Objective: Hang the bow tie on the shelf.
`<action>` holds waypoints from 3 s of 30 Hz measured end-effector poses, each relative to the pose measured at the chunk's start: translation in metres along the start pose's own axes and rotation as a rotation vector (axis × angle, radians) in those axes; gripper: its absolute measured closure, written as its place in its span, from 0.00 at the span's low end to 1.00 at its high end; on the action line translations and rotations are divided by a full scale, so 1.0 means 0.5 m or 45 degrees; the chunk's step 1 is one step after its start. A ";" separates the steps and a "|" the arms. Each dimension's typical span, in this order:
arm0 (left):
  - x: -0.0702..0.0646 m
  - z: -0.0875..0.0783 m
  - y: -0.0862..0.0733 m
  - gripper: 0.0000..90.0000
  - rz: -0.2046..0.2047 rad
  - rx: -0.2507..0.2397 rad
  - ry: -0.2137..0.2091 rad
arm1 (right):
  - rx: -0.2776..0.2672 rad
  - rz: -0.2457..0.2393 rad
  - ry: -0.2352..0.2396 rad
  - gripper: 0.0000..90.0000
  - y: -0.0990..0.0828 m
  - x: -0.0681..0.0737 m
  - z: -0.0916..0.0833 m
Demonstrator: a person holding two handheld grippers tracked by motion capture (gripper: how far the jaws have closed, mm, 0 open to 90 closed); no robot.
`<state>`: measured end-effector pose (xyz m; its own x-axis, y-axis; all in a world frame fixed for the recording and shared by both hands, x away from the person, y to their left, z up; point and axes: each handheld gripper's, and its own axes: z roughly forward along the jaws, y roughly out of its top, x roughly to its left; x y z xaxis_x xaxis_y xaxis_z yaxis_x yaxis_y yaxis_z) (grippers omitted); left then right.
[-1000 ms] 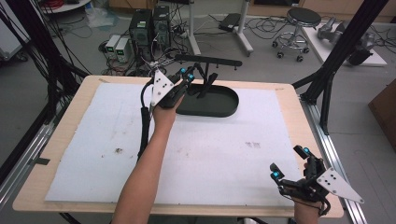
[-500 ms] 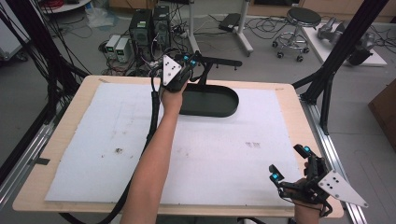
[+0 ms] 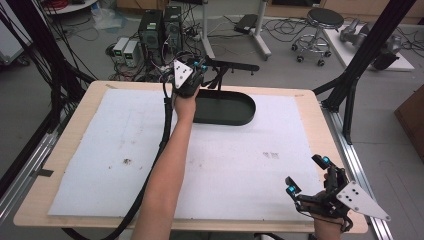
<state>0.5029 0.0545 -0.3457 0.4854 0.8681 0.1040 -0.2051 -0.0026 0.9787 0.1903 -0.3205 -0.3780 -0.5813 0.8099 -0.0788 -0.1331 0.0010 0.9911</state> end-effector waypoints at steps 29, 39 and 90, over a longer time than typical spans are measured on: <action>-0.011 -0.074 0.052 0.17 -0.049 0.091 0.027 | -0.013 0.061 0.020 0.02 0.001 0.002 0.003; -0.001 -0.187 0.123 0.15 0.001 0.048 0.009 | -0.009 0.094 0.010 0.02 -0.010 -0.003 0.007; 0.090 -0.752 -0.026 0.16 -0.026 0.154 0.295 | 0.063 0.117 -0.093 0.02 -0.046 -0.025 0.003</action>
<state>0.2076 0.2802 -0.4205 0.2779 0.9591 0.0544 -0.0876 -0.0311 0.9957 0.2017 -0.3298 -0.3998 -0.5287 0.8486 0.0190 -0.0411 -0.0480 0.9980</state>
